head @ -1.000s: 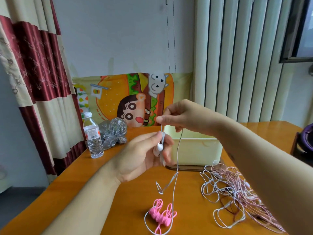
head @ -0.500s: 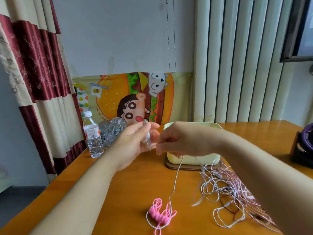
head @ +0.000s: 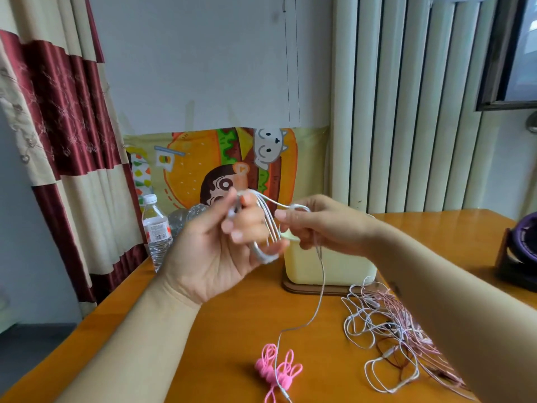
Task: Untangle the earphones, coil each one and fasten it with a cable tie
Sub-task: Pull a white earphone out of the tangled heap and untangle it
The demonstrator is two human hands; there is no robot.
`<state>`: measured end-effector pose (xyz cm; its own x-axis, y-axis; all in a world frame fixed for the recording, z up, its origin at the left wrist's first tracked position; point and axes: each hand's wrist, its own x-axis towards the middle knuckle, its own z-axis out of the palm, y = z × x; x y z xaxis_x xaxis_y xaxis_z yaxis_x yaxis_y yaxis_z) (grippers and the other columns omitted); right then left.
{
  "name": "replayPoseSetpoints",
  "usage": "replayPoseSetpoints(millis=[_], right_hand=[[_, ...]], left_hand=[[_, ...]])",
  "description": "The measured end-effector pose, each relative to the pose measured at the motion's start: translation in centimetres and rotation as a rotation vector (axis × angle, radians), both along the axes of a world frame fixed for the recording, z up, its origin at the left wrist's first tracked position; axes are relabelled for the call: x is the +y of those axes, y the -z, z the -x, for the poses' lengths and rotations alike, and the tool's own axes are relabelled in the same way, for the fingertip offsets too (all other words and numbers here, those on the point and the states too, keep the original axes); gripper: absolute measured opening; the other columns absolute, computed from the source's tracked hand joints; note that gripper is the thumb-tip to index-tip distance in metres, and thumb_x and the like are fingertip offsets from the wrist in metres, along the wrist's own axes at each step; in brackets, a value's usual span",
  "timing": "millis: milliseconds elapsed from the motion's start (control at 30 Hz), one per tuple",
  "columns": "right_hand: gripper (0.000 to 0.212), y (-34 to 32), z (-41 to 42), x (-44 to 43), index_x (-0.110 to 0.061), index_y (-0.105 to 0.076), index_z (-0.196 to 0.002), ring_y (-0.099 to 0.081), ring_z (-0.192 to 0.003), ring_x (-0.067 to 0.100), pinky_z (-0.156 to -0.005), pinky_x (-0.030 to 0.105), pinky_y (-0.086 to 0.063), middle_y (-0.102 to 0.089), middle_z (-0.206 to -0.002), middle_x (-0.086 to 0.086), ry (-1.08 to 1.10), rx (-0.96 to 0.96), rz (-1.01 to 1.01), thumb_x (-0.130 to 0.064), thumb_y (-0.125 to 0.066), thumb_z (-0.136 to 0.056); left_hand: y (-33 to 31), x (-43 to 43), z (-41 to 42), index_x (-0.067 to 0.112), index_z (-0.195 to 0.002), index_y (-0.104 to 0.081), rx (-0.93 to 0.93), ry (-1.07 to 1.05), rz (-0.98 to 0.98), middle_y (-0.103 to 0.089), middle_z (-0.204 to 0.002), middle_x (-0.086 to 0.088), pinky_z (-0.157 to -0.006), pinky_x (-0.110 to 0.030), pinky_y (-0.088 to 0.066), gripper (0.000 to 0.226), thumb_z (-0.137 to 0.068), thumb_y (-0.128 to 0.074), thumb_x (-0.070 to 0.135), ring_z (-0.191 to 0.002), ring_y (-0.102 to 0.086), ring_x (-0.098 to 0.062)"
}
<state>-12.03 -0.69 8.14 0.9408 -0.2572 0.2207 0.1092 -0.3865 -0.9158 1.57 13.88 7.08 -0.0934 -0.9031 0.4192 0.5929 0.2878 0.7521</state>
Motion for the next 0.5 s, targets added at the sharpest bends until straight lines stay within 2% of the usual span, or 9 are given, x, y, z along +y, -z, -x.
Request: replayPoseSetpoints(millis=[33,100,167,267,333,433,500], right_hand=[[0.028,0.8,-0.2,0.0,-0.01,-0.06,-0.071,-0.026,-0.051,0.009,-0.053,0.024,-0.021,-0.03,-0.057,-0.001,-0.012,-0.001,-0.054,-0.035,-0.066,-0.083],[0.025,2.0,-0.5,0.2,-0.012,-0.061,-0.076,-0.024,-0.049,0.008,-0.052,0.025,-0.015,-0.029,-0.057,-0.004,-0.008,0.031,-0.073,-0.037,-0.061,-0.082],[0.03,2.6,-0.4,0.4,-0.009,-0.061,-0.085,-0.023,-0.049,0.008,-0.052,0.028,-0.011,-0.029,-0.058,-0.004,-0.014,0.074,-0.046,-0.039,-0.058,-0.08],[0.037,2.8,0.2,0.4,-0.008,-0.064,-0.092,-0.021,-0.049,0.008,-0.047,0.021,-0.015,-0.027,-0.058,-0.003,-0.029,0.144,0.01,-0.043,-0.056,-0.082],[0.034,2.6,0.6,0.3,-0.009,-0.066,-0.087,-0.02,-0.048,0.008,-0.045,0.019,-0.02,-0.025,-0.056,-0.005,-0.012,0.183,0.059,-0.039,-0.051,-0.09],[0.034,1.8,1.2,-0.2,-0.013,-0.069,-0.079,-0.021,-0.05,0.01,-0.049,0.022,-0.022,-0.025,-0.056,-0.002,0.037,0.264,0.177,-0.03,-0.046,-0.097],[0.033,1.1,1.7,-0.5,-0.011,-0.068,-0.076,-0.024,-0.051,0.011,-0.051,0.023,-0.024,-0.029,-0.055,-0.001,0.004,0.274,0.161,-0.027,-0.048,-0.096]], left_hand=[[-0.5,0.0,0.1,0.007,-0.097,-0.054,0.099,-0.033,0.006,-0.044,-0.066,-0.002,-0.101,-0.045,-0.044,0.028,-0.102,-0.035,0.026,-0.067,-0.055,-0.015],[-1.2,-0.3,0.1,0.01,-0.09,-0.058,0.349,-0.135,0.016,-0.05,-0.063,0.003,-0.091,-0.044,-0.052,0.029,-0.101,-0.037,0.027,-0.062,-0.057,-0.01],[-1.7,-0.6,-0.6,0.013,-0.084,-0.06,0.5,-0.367,0.043,-0.054,-0.065,0.007,-0.082,-0.044,-0.056,0.03,-0.101,-0.037,0.026,-0.062,-0.06,-0.007],[-2.0,-1.0,-2.2,0.015,-0.083,-0.058,0.568,-0.581,0.06,-0.061,-0.072,0.008,-0.079,-0.044,-0.056,0.031,-0.102,-0.036,0.025,-0.07,-0.065,-0.006],[-1.9,-1.1,-3.4,0.016,-0.089,-0.058,0.588,-0.686,0.055,-0.067,-0.075,0.009,-0.08,-0.044,-0.051,0.03,-0.103,-0.034,0.027,-0.074,-0.069,-0.007],[-1.5,-1.2,-5.1,0.018,-0.1,-0.057,0.586,-0.855,0.033,-0.071,-0.084,0.008,-0.085,-0.043,-0.047,0.029,-0.103,-0.03,0.028,-0.084,-0.07,-0.009],[-1.0,-1.4,-6.1,0.02,-0.102,-0.054,0.527,-0.964,-0.015,-0.068,-0.094,0.006,-0.093,-0.042,-0.043,0.028,-0.104,-0.028,0.028,-0.092,-0.066,-0.009]])
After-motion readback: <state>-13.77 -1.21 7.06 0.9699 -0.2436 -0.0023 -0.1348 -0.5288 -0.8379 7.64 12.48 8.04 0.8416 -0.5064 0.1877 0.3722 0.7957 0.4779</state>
